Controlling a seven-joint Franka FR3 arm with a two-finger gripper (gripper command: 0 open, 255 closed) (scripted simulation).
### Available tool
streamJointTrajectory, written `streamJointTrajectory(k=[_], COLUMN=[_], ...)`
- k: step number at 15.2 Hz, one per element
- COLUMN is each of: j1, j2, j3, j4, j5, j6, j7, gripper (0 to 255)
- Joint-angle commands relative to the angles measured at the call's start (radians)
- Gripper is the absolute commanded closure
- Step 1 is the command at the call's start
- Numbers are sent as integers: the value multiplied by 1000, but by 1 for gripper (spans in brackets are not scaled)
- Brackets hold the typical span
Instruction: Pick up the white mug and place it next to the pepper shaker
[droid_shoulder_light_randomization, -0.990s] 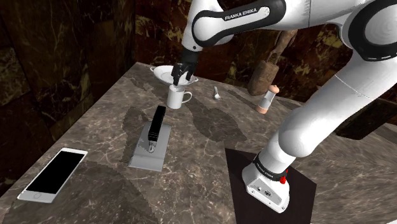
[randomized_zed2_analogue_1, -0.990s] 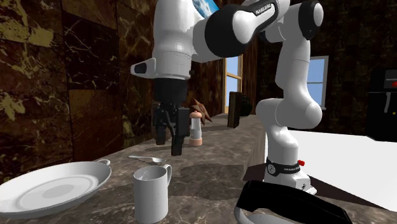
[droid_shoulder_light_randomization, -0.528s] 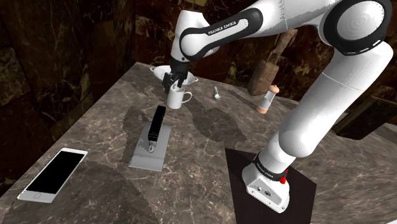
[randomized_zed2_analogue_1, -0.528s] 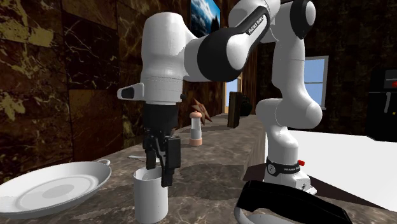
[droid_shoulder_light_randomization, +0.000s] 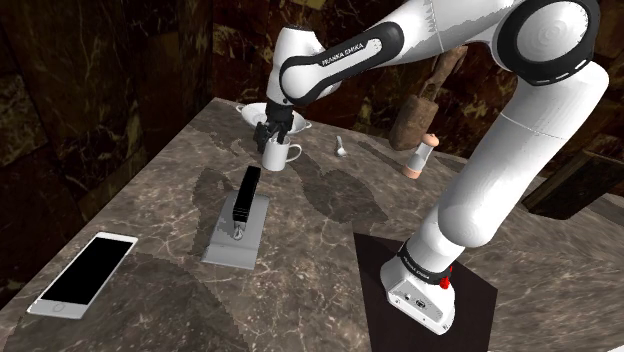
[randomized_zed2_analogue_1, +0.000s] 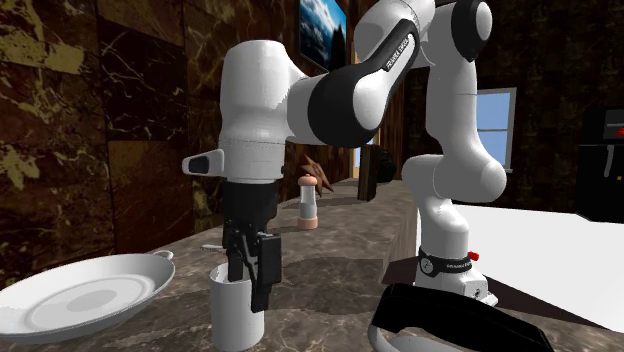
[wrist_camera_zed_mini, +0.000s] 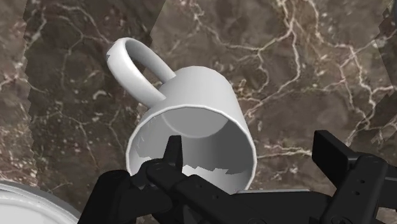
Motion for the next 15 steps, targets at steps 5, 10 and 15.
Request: streamJointTrajectory(k=[5, 10, 15], j1=[0, 0, 0], j2=[0, 0, -15], j3=[0, 0, 0], j4=[0, 0, 11], j5=[0, 0, 3], j6=[0, 0, -26], j7=[0, 0, -3], gripper=[255, 255, 255])
